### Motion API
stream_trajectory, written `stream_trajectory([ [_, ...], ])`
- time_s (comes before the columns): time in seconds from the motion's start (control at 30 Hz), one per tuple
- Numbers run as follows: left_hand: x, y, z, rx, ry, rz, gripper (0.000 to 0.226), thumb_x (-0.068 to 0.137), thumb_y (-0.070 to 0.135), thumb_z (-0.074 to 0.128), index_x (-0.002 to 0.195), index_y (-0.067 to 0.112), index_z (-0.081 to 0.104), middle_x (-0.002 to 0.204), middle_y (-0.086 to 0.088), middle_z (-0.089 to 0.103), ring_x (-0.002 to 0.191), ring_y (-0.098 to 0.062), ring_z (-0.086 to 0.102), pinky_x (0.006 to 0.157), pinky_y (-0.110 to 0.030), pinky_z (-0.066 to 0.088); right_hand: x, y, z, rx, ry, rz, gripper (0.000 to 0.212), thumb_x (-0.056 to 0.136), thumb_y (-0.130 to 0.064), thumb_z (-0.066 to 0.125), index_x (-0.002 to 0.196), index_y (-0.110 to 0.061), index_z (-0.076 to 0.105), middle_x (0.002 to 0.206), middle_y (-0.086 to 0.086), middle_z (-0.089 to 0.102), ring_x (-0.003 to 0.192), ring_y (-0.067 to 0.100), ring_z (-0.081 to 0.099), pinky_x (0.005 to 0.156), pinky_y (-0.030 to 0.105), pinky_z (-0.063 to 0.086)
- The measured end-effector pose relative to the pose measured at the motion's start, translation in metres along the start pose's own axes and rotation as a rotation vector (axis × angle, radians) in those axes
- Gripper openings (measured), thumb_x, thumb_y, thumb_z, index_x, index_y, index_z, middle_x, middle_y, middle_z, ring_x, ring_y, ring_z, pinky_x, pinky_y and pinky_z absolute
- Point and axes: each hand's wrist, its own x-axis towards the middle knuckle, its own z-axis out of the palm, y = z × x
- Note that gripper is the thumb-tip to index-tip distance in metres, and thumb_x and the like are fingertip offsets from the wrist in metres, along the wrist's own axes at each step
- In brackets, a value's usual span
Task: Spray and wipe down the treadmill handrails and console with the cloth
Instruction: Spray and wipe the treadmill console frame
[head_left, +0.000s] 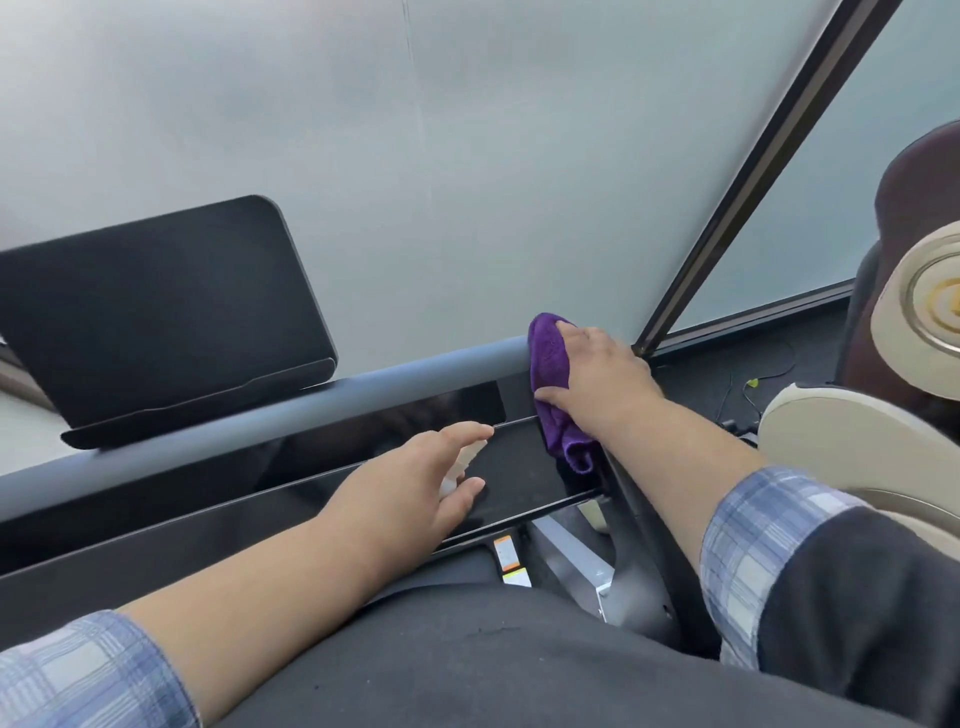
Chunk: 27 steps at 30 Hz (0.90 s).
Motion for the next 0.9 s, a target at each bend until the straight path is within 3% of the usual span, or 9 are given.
stream_trajectory([
  [0.13,-0.009,-0.004,-0.006,-0.022,-0.02,0.043,0.054,0.092,0.05,0.055,0.131,0.061,0.02,0.118,0.025,0.057,0.1,-0.002,0.059,0.083,-0.019,0.044,0.024,-0.01,-0.009,-0.135,-0.088,-0.253,0.098,0.08,-0.069,0.065,0.157,-0.032,0.017,0.159,0.002,0.031,0.144,0.026,0.031,0.115,0.047,0.031],
  [0.23,-0.019,-0.011,-0.009,-0.023,-0.039,0.074,0.052,0.092,0.048,0.056,0.132,0.058,0.023,0.123,0.023,0.056,0.103,-0.001,0.059,0.087,-0.018,0.044,0.024,-0.025,-0.008,-0.213,-0.064,-0.369,0.095,0.081,-0.072,0.06,0.157,-0.033,0.017,0.16,-0.002,0.029,0.145,0.023,0.027,0.116,0.046,0.026],
  [0.33,-0.025,-0.021,-0.012,-0.057,0.023,0.035,0.054,0.092,0.044,0.06,0.132,0.058,0.026,0.114,0.03,0.051,0.102,-0.001,0.056,0.084,-0.01,0.037,0.02,-0.06,-0.001,-0.185,-0.058,-0.5,0.093,0.082,-0.074,0.057,0.156,-0.035,0.019,0.16,-0.003,0.029,0.147,0.021,0.023,0.119,0.046,0.02],
  [0.47,-0.035,-0.032,-0.016,-0.063,0.057,0.01,0.053,0.092,0.043,0.061,0.132,0.056,0.028,0.111,0.023,0.057,0.098,-0.002,0.056,0.082,-0.013,0.038,0.011,-0.126,0.017,-0.156,-0.053,-0.607,0.09,0.082,-0.074,0.055,0.155,-0.035,0.019,0.159,-0.001,0.029,0.146,0.024,0.023,0.119,0.049,0.015],
  [0.57,-0.039,-0.037,-0.018,-0.074,0.088,-0.01,0.053,0.091,0.039,0.064,0.133,0.054,0.035,0.115,0.023,0.057,0.105,-0.001,0.052,0.083,-0.007,0.032,0.008,-0.152,0.026,-0.121,-0.054,-0.62,0.088,0.083,-0.07,0.058,0.155,-0.036,0.021,0.159,0.0,0.029,0.146,0.025,0.021,0.12,0.05,0.011],
  [0.73,-0.027,-0.026,-0.014,-0.068,0.077,-0.001,0.05,0.092,0.041,0.061,0.138,0.045,0.044,0.119,0.015,0.06,0.107,-0.003,0.05,0.083,-0.007,0.031,0.008,-0.134,0.02,-0.064,-0.064,-0.558,0.084,0.083,-0.065,0.061,0.154,-0.038,0.023,0.159,-0.003,0.028,0.146,0.021,0.02,0.12,0.047,0.013],
  [0.9,-0.007,-0.005,-0.006,-0.05,0.003,0.06,0.049,0.095,0.046,0.053,0.14,0.053,0.032,0.127,0.016,0.055,0.109,-0.007,0.057,0.091,-0.023,0.043,0.006,-0.07,0.004,-0.042,-0.053,-0.32,0.086,0.083,-0.065,0.063,0.155,-0.039,0.021,0.161,-0.004,0.025,0.149,0.022,0.015,0.121,0.045,0.013],
])
